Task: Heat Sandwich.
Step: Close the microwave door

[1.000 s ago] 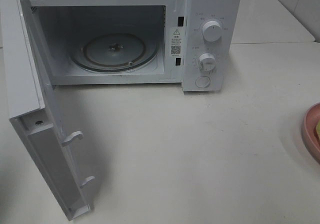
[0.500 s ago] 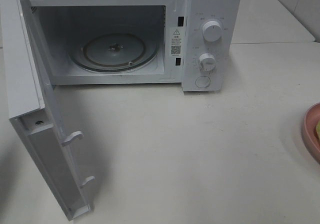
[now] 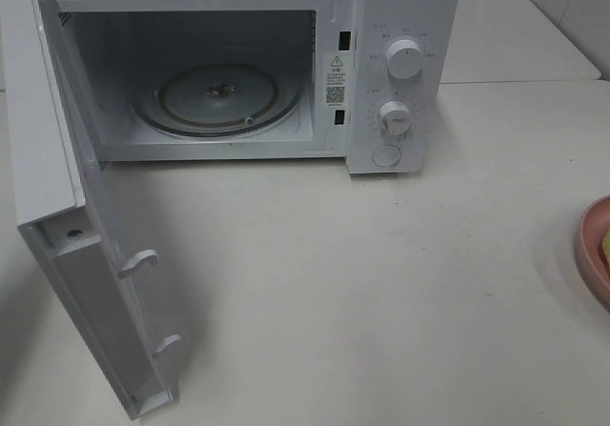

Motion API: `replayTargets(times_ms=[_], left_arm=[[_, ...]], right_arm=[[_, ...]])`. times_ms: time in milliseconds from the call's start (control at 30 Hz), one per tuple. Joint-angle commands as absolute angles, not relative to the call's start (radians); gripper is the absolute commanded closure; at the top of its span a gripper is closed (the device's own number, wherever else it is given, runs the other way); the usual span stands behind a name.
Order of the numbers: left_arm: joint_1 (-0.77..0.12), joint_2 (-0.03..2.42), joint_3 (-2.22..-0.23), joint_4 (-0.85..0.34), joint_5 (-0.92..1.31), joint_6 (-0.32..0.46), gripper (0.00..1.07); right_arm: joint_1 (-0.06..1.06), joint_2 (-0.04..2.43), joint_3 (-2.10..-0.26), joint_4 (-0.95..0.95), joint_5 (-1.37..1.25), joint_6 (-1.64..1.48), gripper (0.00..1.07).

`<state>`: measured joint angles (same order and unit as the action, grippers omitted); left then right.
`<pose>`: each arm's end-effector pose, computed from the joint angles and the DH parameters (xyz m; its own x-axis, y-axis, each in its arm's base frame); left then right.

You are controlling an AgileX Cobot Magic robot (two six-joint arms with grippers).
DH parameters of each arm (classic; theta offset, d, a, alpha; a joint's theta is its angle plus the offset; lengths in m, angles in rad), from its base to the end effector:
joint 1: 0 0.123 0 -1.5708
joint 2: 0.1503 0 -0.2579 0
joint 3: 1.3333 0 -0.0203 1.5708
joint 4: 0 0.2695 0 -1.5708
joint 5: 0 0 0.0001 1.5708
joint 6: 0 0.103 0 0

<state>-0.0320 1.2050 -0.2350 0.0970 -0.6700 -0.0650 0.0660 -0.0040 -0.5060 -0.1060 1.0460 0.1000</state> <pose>0.2318 -0.0136 0.1576 -0.2123 0.0179 -0.9770 0.0930 0.9957 -0.0020 0.0493 -0.0062 0.2846 -0.4295 0.0182 -0.9029 0.0368 0.9993 0.0027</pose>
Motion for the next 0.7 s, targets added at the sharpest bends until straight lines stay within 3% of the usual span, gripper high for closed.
replayTargets(times_ms=[33,100,300,467,700], left_arm=[[-0.034,1.272,-0.234,0.243,-0.825,-0.163,1.07],[-0.034,1.334,-0.234,0.34,-0.927,-0.176,1.07],[-0.066,1.409,-0.247,0.393,-1.004,-0.183,1.07],[-0.171,1.448,-0.275,0.326,-0.991,-0.158,1.07],[-0.332,1.513,-0.308,0.122,-0.991,-0.091,1.07]], right_arm=[[0.059,-0.03,-0.505,-0.111,1.039,0.089,0.31],[0.059,-0.03,-0.505,-0.111,1.039,0.089,0.31],[0.059,-0.03,-0.505,-0.111,1.039,0.089,0.31],[0.059,-0.03,-0.505,-0.111,1.039,0.089,0.31],[0.059,-0.03,-0.505,-0.111,1.039,0.089,0.31]])
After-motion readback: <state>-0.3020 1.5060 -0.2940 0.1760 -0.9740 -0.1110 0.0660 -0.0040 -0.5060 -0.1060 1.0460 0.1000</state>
